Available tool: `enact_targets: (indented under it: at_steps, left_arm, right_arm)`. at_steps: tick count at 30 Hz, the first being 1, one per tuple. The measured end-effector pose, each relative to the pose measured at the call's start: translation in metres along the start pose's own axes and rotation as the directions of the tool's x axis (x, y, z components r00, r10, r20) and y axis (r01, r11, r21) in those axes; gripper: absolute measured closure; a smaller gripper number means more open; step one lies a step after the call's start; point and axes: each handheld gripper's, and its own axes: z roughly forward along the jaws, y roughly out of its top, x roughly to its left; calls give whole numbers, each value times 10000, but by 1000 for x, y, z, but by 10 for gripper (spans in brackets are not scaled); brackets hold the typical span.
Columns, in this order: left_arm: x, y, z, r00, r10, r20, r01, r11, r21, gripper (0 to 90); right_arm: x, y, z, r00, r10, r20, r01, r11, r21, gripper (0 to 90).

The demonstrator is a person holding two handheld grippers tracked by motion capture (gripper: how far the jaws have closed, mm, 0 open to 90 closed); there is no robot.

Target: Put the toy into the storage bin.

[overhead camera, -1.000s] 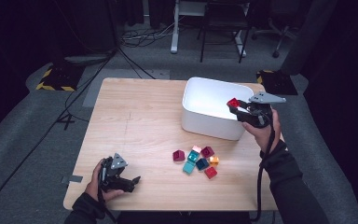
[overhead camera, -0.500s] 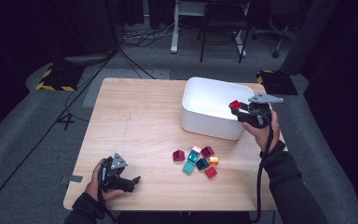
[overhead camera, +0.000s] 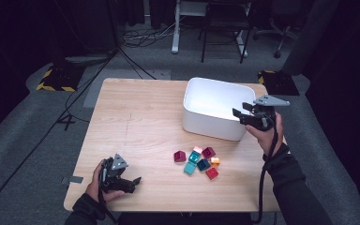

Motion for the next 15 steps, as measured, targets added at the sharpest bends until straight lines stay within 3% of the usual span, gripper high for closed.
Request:
enact_targets:
  at_steps: [6,9,11,15]
  left_arm:
    - [0,0,0,10000,6,5,-6,10000,8,6]
    - [0,0,0,10000,3,-4,-3,10000,0,6]
    - [0,0,0,10000,1,1,-1,10000,0,6]
    - [0,0,0,10000,-3,-4,3,10000,-3,6]
  right_arm:
    - [1,1,-8,9999,-158,-65,157,9998,-123,444]
    - [3,0,-18,9994,-121,-331,105,9988,-485,439]
    - [7,-1,-25,9974,-286,-658,231,9964,-817,437]
    - [16,-7,-34,9930,-840,-826,770,9935,-842,430]
